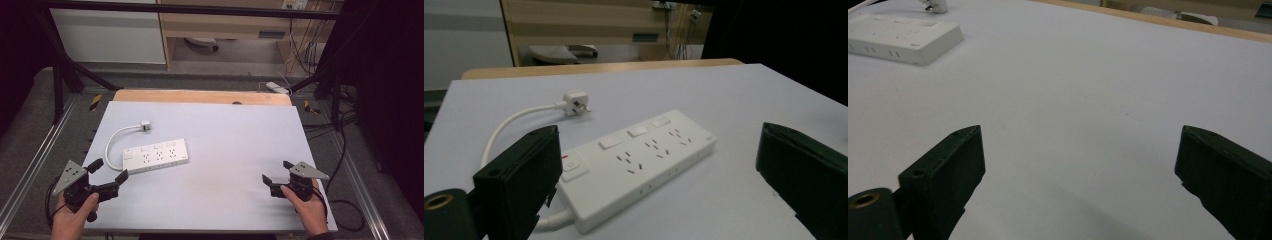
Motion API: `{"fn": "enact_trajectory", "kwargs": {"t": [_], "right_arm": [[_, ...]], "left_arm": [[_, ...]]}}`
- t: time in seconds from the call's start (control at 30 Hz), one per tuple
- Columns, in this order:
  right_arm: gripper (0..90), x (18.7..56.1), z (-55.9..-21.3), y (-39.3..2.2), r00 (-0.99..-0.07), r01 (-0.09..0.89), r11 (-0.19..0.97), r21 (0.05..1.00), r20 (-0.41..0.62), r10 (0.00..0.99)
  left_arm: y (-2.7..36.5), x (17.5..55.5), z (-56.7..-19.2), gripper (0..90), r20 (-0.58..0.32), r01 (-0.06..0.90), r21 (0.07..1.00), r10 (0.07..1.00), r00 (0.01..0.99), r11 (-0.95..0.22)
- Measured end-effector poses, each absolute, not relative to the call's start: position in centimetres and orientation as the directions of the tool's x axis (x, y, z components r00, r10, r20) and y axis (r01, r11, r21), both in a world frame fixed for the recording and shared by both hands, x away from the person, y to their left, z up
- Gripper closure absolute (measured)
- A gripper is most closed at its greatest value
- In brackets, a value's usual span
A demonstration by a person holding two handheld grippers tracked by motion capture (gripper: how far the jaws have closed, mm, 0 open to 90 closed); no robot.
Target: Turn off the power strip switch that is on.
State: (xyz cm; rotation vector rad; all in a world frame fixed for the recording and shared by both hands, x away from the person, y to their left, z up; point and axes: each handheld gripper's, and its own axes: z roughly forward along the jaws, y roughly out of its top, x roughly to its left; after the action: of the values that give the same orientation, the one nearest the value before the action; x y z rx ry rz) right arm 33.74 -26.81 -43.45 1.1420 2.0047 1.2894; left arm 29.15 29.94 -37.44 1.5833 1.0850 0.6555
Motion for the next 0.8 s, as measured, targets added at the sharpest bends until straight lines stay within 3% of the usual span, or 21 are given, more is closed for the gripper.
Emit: {"fn": "enact_trajectory", "kwargs": {"t": [0.4,0.8], "right_arm": [[2.9,33.9,-43.5,-26.9,-0.53,0.39,0.205,0.898,0.036,0.847],[2.4,33.9,-43.7,-27.0,-0.53,0.407,0.208,0.889,0.044,0.847]], "left_arm": [[29.8,29.4,-36.4,4.5,-0.144,0.31,0.951,0.886,0.441,0.0],[29.5,30.4,-35.2,4.4,-0.106,0.3,0.953,0.885,0.453,-0.04]]}}
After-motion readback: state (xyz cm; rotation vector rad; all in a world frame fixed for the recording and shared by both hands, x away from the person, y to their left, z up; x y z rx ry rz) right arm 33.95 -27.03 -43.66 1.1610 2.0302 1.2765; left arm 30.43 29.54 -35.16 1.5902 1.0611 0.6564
